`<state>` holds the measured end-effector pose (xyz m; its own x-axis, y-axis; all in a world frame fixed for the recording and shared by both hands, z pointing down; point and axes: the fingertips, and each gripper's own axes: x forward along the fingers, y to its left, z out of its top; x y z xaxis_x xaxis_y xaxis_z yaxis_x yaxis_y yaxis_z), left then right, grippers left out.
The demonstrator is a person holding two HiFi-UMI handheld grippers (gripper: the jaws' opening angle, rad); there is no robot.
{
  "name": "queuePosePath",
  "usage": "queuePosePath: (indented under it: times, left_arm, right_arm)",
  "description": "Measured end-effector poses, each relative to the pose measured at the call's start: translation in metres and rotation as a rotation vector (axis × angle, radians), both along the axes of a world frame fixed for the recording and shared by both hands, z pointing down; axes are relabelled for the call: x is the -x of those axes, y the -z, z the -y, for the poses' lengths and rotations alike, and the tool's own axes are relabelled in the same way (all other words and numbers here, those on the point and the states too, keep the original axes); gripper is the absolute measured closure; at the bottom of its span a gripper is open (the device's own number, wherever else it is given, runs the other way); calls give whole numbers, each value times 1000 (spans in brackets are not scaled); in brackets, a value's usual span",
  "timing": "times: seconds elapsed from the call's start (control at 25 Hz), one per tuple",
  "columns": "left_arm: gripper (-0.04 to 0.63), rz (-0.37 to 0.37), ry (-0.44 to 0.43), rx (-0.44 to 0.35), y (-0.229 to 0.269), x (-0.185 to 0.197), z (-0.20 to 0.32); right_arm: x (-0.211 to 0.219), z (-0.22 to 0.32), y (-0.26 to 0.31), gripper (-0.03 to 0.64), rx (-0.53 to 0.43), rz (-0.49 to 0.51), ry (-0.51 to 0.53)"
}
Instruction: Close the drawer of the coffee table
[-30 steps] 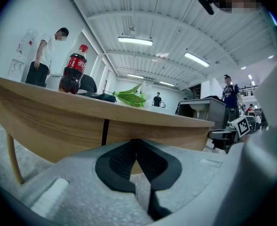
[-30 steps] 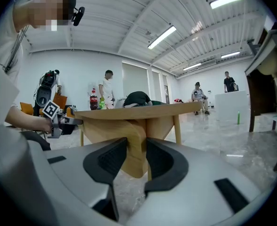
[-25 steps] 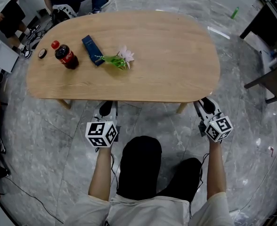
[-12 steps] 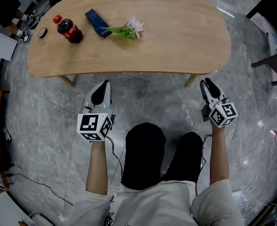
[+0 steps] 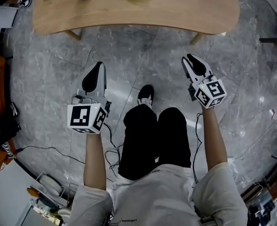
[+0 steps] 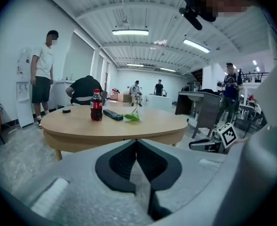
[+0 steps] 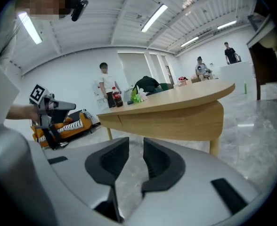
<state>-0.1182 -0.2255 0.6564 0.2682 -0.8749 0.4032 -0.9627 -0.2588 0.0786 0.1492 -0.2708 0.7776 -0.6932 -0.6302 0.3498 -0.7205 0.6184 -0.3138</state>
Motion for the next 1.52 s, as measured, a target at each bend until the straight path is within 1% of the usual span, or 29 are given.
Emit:
queuePosePath:
  times: [0.08,0.2,0.32,0.4,0.48,0.56,0.72,0.88,0.96,1.04,1.16,1.36,1.44,1.52]
  left_arm:
    - [586,-10,-4,22,24,-5,-16]
    - [586,-6,-23,62,64,-17,-44]
    - [586,-11,-61,96,112,-36,-74]
    - [586,-32,-82,114,147,-46,-88]
    - [586,-42,-100,122,185,-56,-98]
    - [586,-29,-120,116,221,-65,-109]
    - [586,-45,-138,102,279,-83,-143]
    - [586,-53,-159,70,319,-106,-172]
    - [586,-81,-159,71,330,-116,-190]
    - [586,-102,-145,90,338,-122,-213]
    - [586,-98,-128,99,357,-130,-242]
    - [586,-75,-137,55,387,-140,-269]
    - [586,-75,-138,47,392,-143,-277]
    - [586,-92,-134,54,392,-145,-286]
  right_arm:
    - [14,-20,22,518,35,25,20]
    - [35,-58,67,518,53,18,89]
    - [33,-91,117,518,83,24,92]
    - [33,-109,158,518,92,47,118]
    - [34,-126,202,518,84,57,166]
    - [31,-140,240,518,73,47,180]
    - [20,-178,297,523,71,50,147]
    - [5,-209,344,531,44,67,97]
    - [-8,-227,362,534,47,85,55]
    - [-20,-249,379,534,64,109,25]
    - [-39,-275,404,534,61,117,-5]
    - [-55,-291,436,542,20,87,-73]
    - [-60,-298,440,550,21,58,-115]
    - [-65,-309,438,558,41,40,-165]
